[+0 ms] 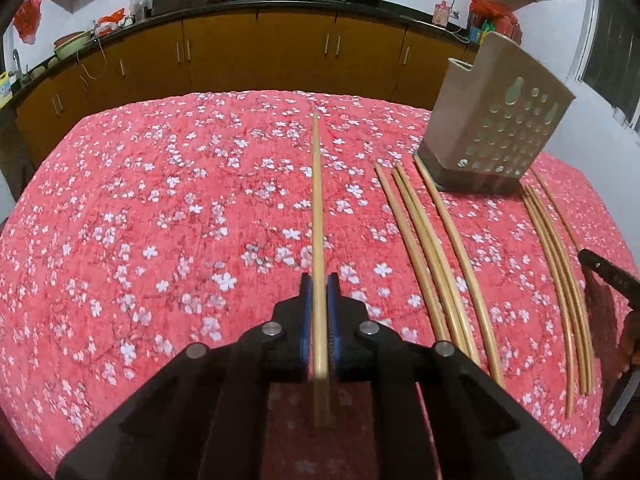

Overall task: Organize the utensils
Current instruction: 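Lower the left tool onto a wooden chopstick and close it while the right tool grasps another, then lift the held chopsticks upright with both tools and carry them above the beige holder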

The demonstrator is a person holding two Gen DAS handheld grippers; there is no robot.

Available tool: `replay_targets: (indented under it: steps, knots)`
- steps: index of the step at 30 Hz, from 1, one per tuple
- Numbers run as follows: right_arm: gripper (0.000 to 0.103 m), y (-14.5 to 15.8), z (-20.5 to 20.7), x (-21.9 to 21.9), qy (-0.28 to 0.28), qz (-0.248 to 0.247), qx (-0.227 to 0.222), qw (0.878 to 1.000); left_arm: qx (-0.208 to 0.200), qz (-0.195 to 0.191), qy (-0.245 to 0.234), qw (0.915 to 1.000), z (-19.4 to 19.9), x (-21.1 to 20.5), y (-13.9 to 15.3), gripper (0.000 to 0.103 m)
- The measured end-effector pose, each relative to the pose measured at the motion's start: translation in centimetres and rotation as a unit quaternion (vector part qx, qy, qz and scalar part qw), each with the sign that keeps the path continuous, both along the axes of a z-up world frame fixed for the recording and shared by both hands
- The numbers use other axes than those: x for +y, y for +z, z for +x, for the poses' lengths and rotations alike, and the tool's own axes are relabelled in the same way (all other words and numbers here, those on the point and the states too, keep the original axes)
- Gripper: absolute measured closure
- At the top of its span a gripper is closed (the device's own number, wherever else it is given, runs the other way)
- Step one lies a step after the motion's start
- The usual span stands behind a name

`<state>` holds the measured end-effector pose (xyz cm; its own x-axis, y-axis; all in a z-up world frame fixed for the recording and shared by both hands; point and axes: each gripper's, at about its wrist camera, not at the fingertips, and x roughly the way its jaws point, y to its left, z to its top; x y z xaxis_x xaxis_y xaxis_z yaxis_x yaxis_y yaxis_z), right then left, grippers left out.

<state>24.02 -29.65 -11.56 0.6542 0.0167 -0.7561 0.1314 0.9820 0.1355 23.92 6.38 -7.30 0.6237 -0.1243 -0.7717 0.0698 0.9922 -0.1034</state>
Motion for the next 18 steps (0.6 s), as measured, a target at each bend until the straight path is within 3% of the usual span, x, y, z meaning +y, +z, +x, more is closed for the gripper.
replay_targets:
  steps: [18]
  knots:
    - [0.095,-0.1,-2.7,0.6,0.009,-0.015,-0.001,1.0,0.002,0.016,-0.005,0.9999,-2.9,-0.8,0.5,0.094]
